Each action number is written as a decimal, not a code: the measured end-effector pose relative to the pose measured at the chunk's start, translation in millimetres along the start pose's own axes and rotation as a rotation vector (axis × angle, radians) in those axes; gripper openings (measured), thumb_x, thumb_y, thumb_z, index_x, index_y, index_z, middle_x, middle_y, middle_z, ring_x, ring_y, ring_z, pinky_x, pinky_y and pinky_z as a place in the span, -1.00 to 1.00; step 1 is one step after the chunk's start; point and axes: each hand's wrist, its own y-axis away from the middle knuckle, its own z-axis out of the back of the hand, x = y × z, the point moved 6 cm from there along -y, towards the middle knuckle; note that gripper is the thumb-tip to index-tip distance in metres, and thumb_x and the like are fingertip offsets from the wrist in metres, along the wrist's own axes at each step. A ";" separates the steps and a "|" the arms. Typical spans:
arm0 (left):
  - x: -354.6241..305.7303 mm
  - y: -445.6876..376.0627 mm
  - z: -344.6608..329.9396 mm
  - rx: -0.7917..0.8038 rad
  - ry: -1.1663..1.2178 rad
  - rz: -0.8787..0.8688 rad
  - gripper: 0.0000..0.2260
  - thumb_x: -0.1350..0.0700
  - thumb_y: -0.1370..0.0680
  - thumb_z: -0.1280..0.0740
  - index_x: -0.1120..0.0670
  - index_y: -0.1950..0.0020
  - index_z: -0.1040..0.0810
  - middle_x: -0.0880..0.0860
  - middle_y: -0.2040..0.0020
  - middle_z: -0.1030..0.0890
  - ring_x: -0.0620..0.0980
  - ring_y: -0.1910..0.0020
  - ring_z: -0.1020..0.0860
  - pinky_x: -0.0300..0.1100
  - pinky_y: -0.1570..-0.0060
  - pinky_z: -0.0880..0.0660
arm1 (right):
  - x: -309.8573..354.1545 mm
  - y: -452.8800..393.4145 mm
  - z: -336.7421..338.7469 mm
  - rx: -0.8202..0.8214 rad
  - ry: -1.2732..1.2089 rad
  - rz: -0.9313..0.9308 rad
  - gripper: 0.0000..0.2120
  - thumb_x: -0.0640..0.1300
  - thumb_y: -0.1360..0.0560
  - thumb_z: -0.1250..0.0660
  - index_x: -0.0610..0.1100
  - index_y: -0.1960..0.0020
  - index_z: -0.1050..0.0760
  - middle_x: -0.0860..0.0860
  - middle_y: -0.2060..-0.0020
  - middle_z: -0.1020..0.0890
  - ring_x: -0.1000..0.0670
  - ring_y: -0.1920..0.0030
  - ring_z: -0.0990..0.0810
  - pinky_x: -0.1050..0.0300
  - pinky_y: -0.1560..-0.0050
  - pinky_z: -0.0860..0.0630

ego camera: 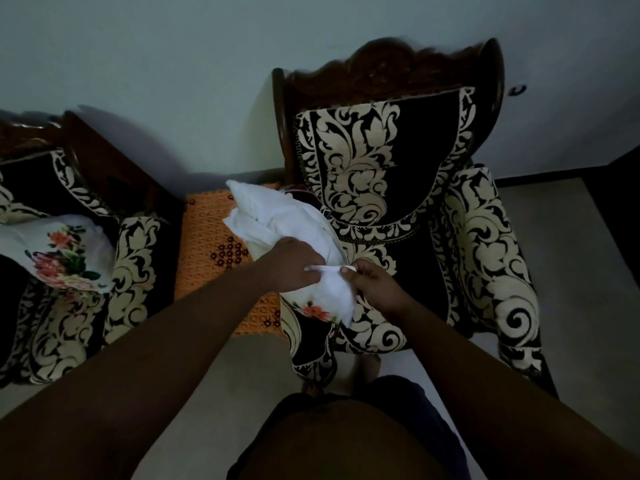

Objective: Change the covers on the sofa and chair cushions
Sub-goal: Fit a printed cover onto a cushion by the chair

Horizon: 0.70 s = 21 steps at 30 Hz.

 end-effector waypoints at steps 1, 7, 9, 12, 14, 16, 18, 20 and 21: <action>0.5 -5.2 3.6 -0.018 0.024 0.019 -0.58 -0.22 -0.43 -0.06 0.02 0.20 -0.57 -0.02 0.23 -0.62 0.08 0.11 -0.60 -0.04 0.02 -0.37 | 0.4 -6.4 0.0 -0.043 -0.004 -0.031 -0.71 0.04 -0.60 -0.37 -0.12 0.17 -0.43 0.03 0.29 -0.56 0.06 0.23 -0.54 0.22 0.17 -0.48; 6.9 -13.3 12.7 -0.093 -0.121 0.034 -0.78 -0.06 -0.61 -0.29 0.02 -0.09 -0.63 -0.01 -0.01 -0.66 0.07 -0.08 -0.59 -0.06 0.04 -0.29 | 14.1 -46.3 2.7 -0.248 0.579 0.040 -0.65 0.17 -0.59 -0.29 -0.11 0.09 -0.36 -0.01 0.20 -0.49 -0.06 0.16 -0.52 0.02 0.13 -0.45; 10.9 -5.1 19.1 -0.198 -0.249 0.005 -0.73 -0.10 -0.58 -0.33 -0.02 -0.21 -0.61 -0.01 -0.14 -0.61 0.06 -0.16 -0.53 0.02 -0.08 -0.35 | 32.2 -52.4 1.8 -0.298 0.693 0.084 -0.69 0.13 -0.58 -0.30 -0.10 0.10 -0.34 -0.01 0.20 -0.47 -0.07 0.15 -0.49 0.02 0.15 -0.42; 42.7 26.7 33.5 -0.387 -0.259 0.119 -0.62 -0.17 -0.55 -0.32 -0.06 -0.32 -0.53 0.01 -0.26 -0.54 0.07 -0.25 -0.47 0.06 -0.16 -0.35 | 49.2 -56.9 7.2 -0.356 0.778 0.109 -0.76 0.09 -0.59 -0.28 -0.08 0.07 -0.38 -0.04 0.14 -0.53 -0.07 0.10 -0.53 0.01 0.09 -0.51; 89.5 54.1 38.8 -0.427 -0.228 0.322 -0.57 -0.19 -0.55 -0.25 -0.09 -0.39 -0.46 0.02 -0.29 -0.55 0.12 -0.26 -0.50 0.08 -0.17 -0.37 | 53.1 -62.6 14.9 -0.385 0.861 0.084 -0.77 0.09 -0.58 -0.28 -0.07 0.06 -0.40 -0.05 0.11 -0.56 -0.09 0.08 -0.56 -0.06 0.05 -0.57; 126.4 72.7 40.2 -0.379 -0.251 0.445 -0.53 -0.20 -0.56 -0.20 -0.14 -0.45 -0.39 0.03 -0.33 -0.54 0.14 -0.29 -0.49 0.12 -0.17 -0.39 | 56.8 -68.1 18.7 -0.356 0.984 0.070 -0.78 0.08 -0.54 -0.30 -0.03 0.14 -0.36 -0.05 0.14 -0.53 -0.11 0.08 -0.55 -0.06 0.07 -0.57; 143.2 73.3 44.6 -0.356 -0.270 0.420 -0.51 -0.17 -0.55 -0.31 -0.13 -0.48 -0.39 0.05 -0.39 -0.49 0.15 -0.33 -0.46 0.14 -0.18 -0.40 | 61.4 -73.7 17.6 -0.312 1.069 0.041 -0.75 0.08 -0.50 -0.34 0.02 0.21 -0.32 -0.02 0.15 -0.51 -0.09 0.09 -0.52 -0.03 0.07 -0.55; 139.6 62.3 54.1 -0.410 -0.257 0.334 -0.48 -0.14 -0.53 -0.41 -0.07 -0.46 -0.43 0.07 -0.40 -0.49 0.15 -0.32 -0.46 0.13 -0.19 -0.39 | 65.1 -77.2 19.3 -0.289 1.081 -0.025 -0.75 0.10 -0.48 -0.38 0.02 0.20 -0.36 -0.01 0.14 -0.50 -0.07 0.08 -0.51 -0.01 0.07 -0.54; 138.9 56.2 58.4 -0.436 -0.258 0.291 -0.50 -0.13 -0.53 -0.42 -0.07 -0.45 -0.45 0.06 -0.37 -0.52 0.14 -0.31 -0.47 0.12 -0.20 -0.39 | 66.7 -79.2 18.9 -0.288 1.084 -0.073 -0.76 0.10 -0.47 -0.40 0.02 0.17 -0.39 -0.01 0.12 -0.51 -0.06 0.07 -0.51 0.00 0.05 -0.54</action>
